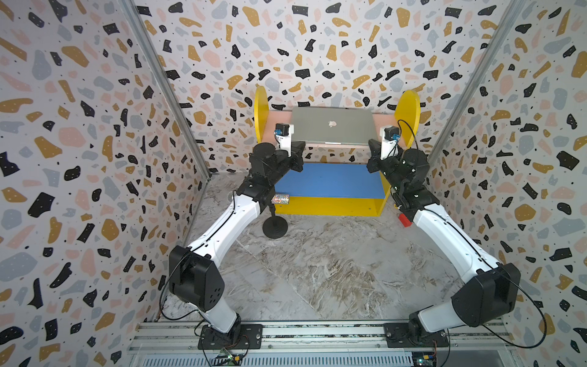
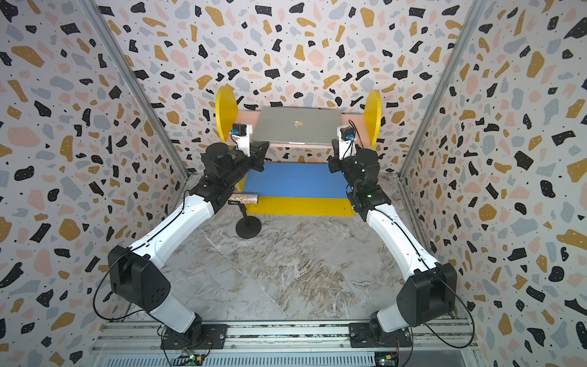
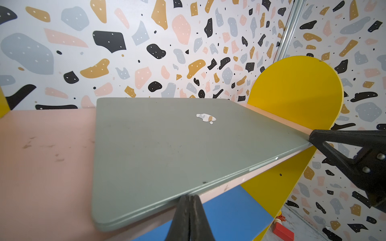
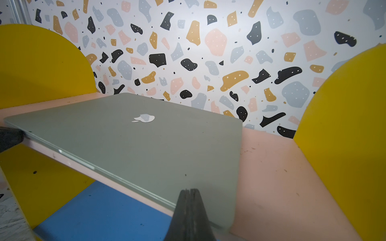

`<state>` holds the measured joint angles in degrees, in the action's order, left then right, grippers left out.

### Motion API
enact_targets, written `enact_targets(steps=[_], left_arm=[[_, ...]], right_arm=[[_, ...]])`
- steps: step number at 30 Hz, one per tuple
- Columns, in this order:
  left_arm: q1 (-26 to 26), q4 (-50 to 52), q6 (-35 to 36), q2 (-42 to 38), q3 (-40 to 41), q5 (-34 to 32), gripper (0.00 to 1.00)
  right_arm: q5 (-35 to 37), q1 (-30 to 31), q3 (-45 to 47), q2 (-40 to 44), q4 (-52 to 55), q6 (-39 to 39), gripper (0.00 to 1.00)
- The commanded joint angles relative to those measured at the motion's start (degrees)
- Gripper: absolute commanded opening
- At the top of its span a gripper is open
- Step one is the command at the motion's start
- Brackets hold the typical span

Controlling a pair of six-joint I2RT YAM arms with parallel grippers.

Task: Close the laptop lid and set it aside
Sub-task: Place the laptop on the shelf, then reset both arms

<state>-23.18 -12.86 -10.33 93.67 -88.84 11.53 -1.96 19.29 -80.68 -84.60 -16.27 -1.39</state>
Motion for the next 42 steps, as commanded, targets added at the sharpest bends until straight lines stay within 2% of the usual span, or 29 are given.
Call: enact_targets(steps=[1,11,20,24,27,30,31,32,33,38,39,42], left_arm=[[0.7,-2.8,-1.0,-0.1,-2.0,-0.4,0.09],[0.7,-1.6,-1.6,-6.0,2.3,-1.4,0.12],[0.7,1.6,-1.1,-16.3,9.2,-3.8,0.16],[0.7,3.7,-0.7,-21.4,13.4,-5.5,0.23],[0.7,5.5,-0.2,-24.9,17.0,-6.5,0.30],[0.7,7.2,-0.1,-29.3,21.0,-8.4,0.48],[0.7,8.2,0.0,-30.6,22.4,-8.9,0.65],[0.7,8.9,0.2,-32.0,23.7,-9.2,0.95],[0.7,9.5,0.3,-33.4,25.1,-9.6,1.00],[0.7,10.8,0.8,-39.9,32.3,-13.0,0.99],[0.7,10.9,0.6,-41.3,33.8,-14.3,0.99],[0.7,10.1,0.6,-45.1,39.5,-18.7,1.00]], right_arm=[[-0.4,-0.3,-1.7,1.1,-0.5,0.9,0.00],[-0.2,-0.3,2.1,6.3,1.2,2.4,0.00],[0.6,-0.3,8.6,15.2,5.1,2.1,0.00],[1.2,-0.3,12.8,20.2,7.5,2.0,0.00],[1.9,-0.3,16.7,24.2,8.7,2.1,0.12],[2.9,-0.3,20.0,28.3,10.9,1.9,0.38],[3.2,-0.3,21.1,29.5,11.6,1.9,0.47],[3.6,-0.3,22.2,30.7,12.3,2.0,0.55],[3.8,-0.3,23.2,31.7,13.0,2.1,0.62],[6.1,-0.3,29.6,37.3,14.9,2.6,0.95],[6.7,-0.3,31.1,38.4,15.2,2.5,0.99],[8.3,-0.3,36.2,41.7,15.0,1.2,1.00]])
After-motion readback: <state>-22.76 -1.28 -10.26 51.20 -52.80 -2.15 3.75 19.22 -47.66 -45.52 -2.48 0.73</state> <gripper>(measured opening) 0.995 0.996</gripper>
